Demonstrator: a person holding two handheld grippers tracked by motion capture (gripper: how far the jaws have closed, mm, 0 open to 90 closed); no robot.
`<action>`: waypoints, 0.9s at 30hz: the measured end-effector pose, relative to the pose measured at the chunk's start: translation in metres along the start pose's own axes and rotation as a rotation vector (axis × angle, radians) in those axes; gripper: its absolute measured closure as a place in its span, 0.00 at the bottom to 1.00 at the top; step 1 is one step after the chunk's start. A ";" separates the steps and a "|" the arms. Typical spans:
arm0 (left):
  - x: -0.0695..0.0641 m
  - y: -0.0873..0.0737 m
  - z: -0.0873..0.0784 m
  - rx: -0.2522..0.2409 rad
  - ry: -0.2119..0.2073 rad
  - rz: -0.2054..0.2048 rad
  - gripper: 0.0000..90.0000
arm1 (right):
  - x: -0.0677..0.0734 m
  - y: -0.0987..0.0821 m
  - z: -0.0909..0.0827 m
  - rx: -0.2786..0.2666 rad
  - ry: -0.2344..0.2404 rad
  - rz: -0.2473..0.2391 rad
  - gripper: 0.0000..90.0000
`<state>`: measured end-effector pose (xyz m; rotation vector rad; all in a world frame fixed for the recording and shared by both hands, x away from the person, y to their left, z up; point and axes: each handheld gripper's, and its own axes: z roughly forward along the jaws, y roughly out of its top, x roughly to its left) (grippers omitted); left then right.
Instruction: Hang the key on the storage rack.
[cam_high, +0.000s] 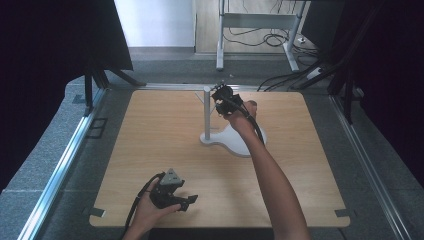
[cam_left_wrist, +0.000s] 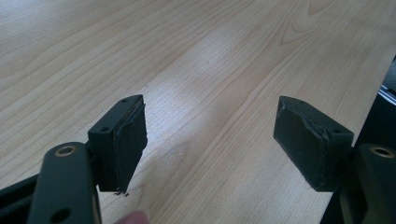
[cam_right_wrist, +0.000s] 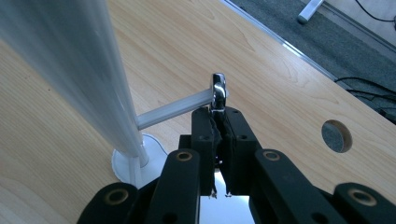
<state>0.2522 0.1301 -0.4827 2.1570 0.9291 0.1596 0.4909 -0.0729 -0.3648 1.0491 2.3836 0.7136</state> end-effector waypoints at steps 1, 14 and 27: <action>0.000 0.000 0.001 0.002 0.000 -0.001 0.29 | 0.000 -0.001 0.000 0.000 0.007 0.006 0.94; -0.001 0.000 0.004 0.020 -0.004 0.000 0.29 | 0.004 -0.016 -0.013 -0.022 0.073 0.012 0.74; 0.002 -0.007 0.001 0.033 0.033 -0.013 0.29 | -0.004 -0.059 -0.054 -0.122 0.157 0.039 0.68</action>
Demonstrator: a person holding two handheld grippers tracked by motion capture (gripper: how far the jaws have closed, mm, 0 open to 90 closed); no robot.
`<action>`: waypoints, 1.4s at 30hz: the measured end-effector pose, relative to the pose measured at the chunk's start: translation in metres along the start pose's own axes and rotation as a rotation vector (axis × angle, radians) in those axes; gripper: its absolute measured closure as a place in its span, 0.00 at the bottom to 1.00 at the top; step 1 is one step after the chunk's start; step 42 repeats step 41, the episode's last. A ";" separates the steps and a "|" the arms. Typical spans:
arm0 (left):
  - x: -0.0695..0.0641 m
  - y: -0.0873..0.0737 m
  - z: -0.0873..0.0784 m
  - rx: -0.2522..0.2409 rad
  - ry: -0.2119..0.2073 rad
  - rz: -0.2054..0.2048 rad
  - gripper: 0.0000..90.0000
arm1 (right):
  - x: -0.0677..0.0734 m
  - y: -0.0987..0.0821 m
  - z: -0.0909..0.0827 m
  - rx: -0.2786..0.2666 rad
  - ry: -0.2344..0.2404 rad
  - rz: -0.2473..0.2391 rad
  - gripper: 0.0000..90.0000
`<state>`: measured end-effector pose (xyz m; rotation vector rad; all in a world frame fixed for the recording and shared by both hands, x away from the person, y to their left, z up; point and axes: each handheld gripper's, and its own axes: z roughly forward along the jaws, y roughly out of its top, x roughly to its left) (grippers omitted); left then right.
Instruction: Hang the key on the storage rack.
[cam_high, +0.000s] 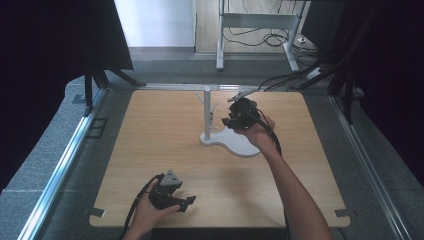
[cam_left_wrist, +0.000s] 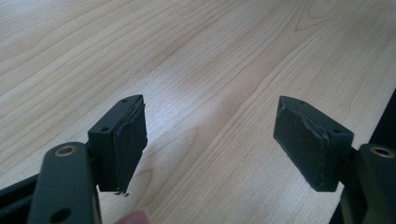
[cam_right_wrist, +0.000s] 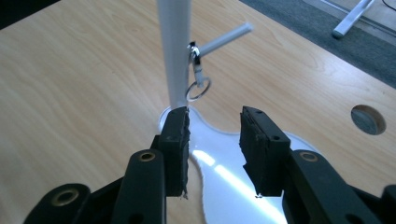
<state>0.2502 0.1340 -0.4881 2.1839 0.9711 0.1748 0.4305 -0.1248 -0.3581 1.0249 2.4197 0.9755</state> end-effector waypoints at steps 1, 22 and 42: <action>0.000 0.000 0.000 0.000 0.000 0.000 0.29 | 0.001 -0.005 -0.003 -0.002 0.005 -0.001 0.67; -0.003 -0.002 0.002 0.015 0.011 0.002 0.29 | -0.013 -0.125 -0.052 -0.084 0.065 0.095 0.59; 0.001 -0.002 0.000 0.016 0.028 -0.002 0.29 | -0.023 -0.193 -0.044 -0.094 0.009 0.182 0.54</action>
